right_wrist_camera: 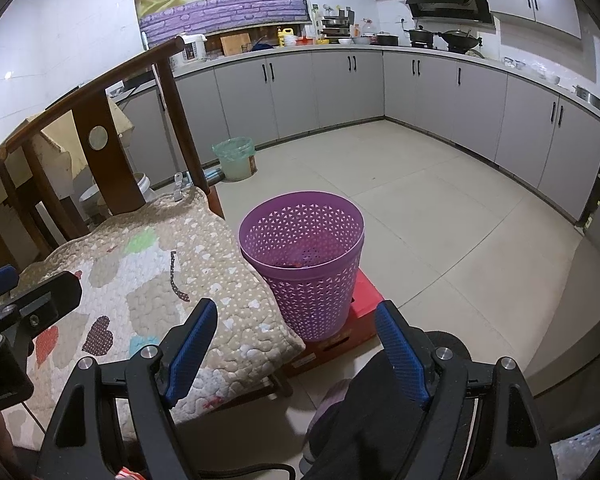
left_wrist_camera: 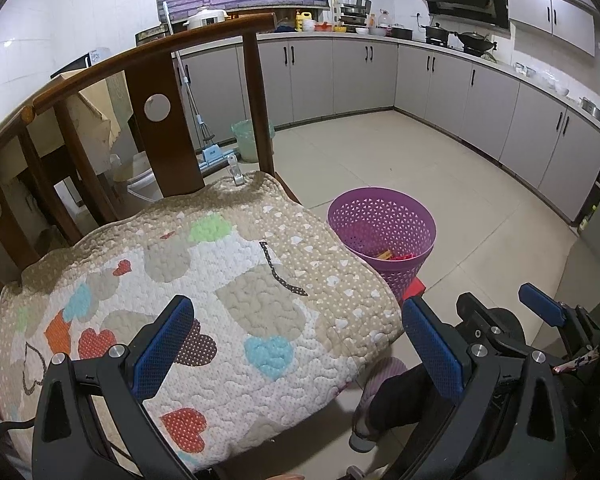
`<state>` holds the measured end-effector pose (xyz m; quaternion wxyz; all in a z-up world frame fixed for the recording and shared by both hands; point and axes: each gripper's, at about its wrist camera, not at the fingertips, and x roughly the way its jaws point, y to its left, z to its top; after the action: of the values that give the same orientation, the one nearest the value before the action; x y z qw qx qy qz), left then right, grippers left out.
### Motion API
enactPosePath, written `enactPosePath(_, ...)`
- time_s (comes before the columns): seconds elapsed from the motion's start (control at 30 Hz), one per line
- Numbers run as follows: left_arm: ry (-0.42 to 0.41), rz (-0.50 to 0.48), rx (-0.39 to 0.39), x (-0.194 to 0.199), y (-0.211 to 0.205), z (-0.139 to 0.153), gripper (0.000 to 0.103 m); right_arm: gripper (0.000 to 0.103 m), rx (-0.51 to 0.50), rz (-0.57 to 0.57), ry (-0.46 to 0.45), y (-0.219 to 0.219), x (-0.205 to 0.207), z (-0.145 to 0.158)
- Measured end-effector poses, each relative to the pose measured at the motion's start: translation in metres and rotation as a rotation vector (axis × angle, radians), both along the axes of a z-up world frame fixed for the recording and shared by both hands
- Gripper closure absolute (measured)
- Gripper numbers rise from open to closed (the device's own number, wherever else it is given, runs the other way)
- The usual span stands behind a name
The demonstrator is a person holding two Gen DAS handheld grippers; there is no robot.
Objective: Collect trash
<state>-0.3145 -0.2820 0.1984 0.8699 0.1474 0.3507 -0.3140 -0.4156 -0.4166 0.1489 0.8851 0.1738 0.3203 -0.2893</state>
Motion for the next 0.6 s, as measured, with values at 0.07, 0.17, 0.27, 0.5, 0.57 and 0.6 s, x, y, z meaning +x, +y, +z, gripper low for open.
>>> enactPosePath(0.07, 0.002, -0.002, 0.002, 0.0001, -0.0007, -0.0003, 0.0, 0.018, 0.002, 0.002, -0.002, -0.0003, 0.0004, -0.0002)
enactPosePath(0.17, 0.003, -0.004, 0.005, 0.0, -0.001, -0.0008, 0.0, 0.018, 0.003, 0.002, -0.002, 0.0, 0.0003, -0.0005)
enactPosePath(0.27, 0.006, -0.004, 0.007, 0.0001, -0.0016, -0.0014, 0.0, 0.018, 0.004, 0.003, -0.001, 0.0001, 0.0004, -0.0005)
enactPosePath(0.5, 0.012, -0.006, 0.011, 0.0007, -0.0022, -0.0031, 0.0, 0.018, 0.008, 0.004, 0.001, 0.001, 0.0004, -0.0012)
enactPosePath(0.57, 0.015, -0.008, 0.014, 0.0007, -0.0026, -0.0037, 0.0, 0.018, 0.01, 0.006, 0.001, 0.0008, 0.0006, -0.002)
enactPosePath(0.6, 0.017, -0.01, 0.015, 0.0007, -0.0028, -0.004, 0.0, 0.018, 0.011, 0.008, 0.002, 0.0005, 0.0008, -0.0024)
